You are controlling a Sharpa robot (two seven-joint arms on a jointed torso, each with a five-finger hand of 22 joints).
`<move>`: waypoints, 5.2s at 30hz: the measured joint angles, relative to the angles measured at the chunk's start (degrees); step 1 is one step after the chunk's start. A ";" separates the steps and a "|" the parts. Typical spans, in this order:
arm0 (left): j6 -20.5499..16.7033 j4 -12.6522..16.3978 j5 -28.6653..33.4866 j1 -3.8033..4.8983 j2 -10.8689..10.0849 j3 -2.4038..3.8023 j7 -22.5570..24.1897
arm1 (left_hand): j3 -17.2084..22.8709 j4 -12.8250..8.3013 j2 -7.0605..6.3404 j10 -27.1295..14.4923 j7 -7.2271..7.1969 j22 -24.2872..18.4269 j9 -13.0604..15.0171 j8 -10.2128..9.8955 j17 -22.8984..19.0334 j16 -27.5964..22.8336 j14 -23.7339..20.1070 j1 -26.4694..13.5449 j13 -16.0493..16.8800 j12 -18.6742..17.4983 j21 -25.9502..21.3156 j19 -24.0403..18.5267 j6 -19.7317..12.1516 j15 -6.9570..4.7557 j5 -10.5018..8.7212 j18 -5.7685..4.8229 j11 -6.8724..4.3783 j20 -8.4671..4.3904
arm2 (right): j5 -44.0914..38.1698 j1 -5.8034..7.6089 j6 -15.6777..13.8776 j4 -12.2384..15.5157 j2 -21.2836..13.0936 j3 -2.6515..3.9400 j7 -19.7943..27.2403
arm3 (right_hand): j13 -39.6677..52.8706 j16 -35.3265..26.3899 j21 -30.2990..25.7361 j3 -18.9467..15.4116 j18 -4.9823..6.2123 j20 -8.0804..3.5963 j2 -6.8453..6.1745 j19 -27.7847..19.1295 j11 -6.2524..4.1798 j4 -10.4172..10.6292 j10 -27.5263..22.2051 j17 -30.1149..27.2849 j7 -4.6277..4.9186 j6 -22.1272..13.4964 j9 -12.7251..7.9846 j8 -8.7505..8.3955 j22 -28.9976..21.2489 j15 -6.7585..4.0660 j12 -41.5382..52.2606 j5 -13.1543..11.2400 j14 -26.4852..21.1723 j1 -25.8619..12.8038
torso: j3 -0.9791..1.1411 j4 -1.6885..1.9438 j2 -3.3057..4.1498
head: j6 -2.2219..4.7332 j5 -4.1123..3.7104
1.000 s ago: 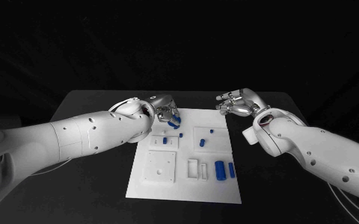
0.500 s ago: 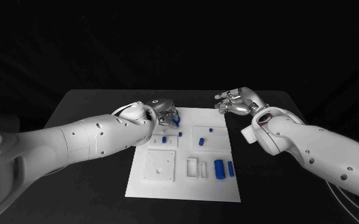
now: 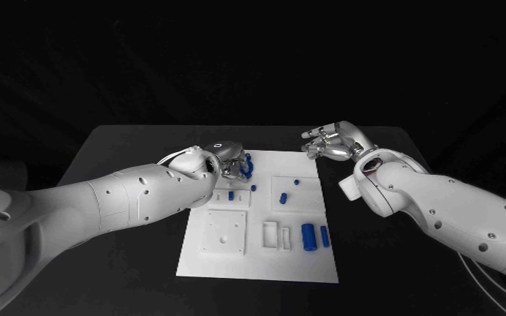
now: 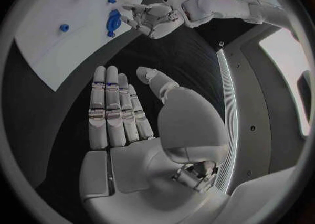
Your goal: Assemble the parts on the task board
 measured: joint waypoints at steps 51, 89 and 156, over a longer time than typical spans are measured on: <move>-1.41 -5.22 1.20 -2.53 3.09 0.00 0.28 | 1.21 1.72 3.85 0.63 -0.82 0.02 0.04 -0.17 0.17 0.43 0.42 -0.92 -0.06 0.21 1.10 -0.01 1.43 -0.41 1.28 0.00 -0.22 0.00 | -0.01 0.00 0.07 0.17 0.19 0.00 -0.06 | 0.00 0.00 0.00 0.00 0.00 0.00 0.00 0.00 0.00 0.00 0.00 0.05 -0.01 -0.01 -0.02 0.00 -0.07 0.00 0.00 0.00 0.00 0.00 | 0.04 0.00 -0.07 | -0.44 -0.31; -2.01 -5.73 11.15 -2.55 1.85 0.17 3.61 | 25.25 0.21 1.91 3.41 -1.02 0.02 0.57 -0.36 1.18 1.10 0.96 -4.67 -0.34 -2.13 5.37 -0.86 2.67 -0.52 2.00 -0.02 -0.14 -0.42 | -0.02 0.00 0.15 -0.32 0.37 0.00 -0.08 | 0.00 0.00 0.22 0.00 0.00 0.00 0.00 0.00 0.00 0.00 0.00 0.10 -0.21 0.20 -0.01 0.00 -0.06 0.00 0.00 0.00 0.00 0.00 | -0.02 0.03 -0.10 | -0.13 -0.40; 3.26 -0.91 16.75 -2.43 -3.76 2.49 -1.04 | 25.64 -0.49 0.91 3.87 -0.40 -0.01 2.70 -0.24 1.30 1.10 0.94 -5.14 -0.11 -2.74 5.99 -1.26 1.61 -0.48 2.26 -0.03 -0.18 -0.40 | -2.57 0.00 1.27 -0.33 0.36 -0.01 -0.29 | 0.00 0.00 0.44 0.00 0.00 0.00 0.47 0.00 -0.41 0.00 0.41 0.40 -0.16 1.17 0.06 0.00 -0.06 0.00 0.00 0.00 0.00 -0.02 | -0.01 0.03 -0.10 | 0.59 0.38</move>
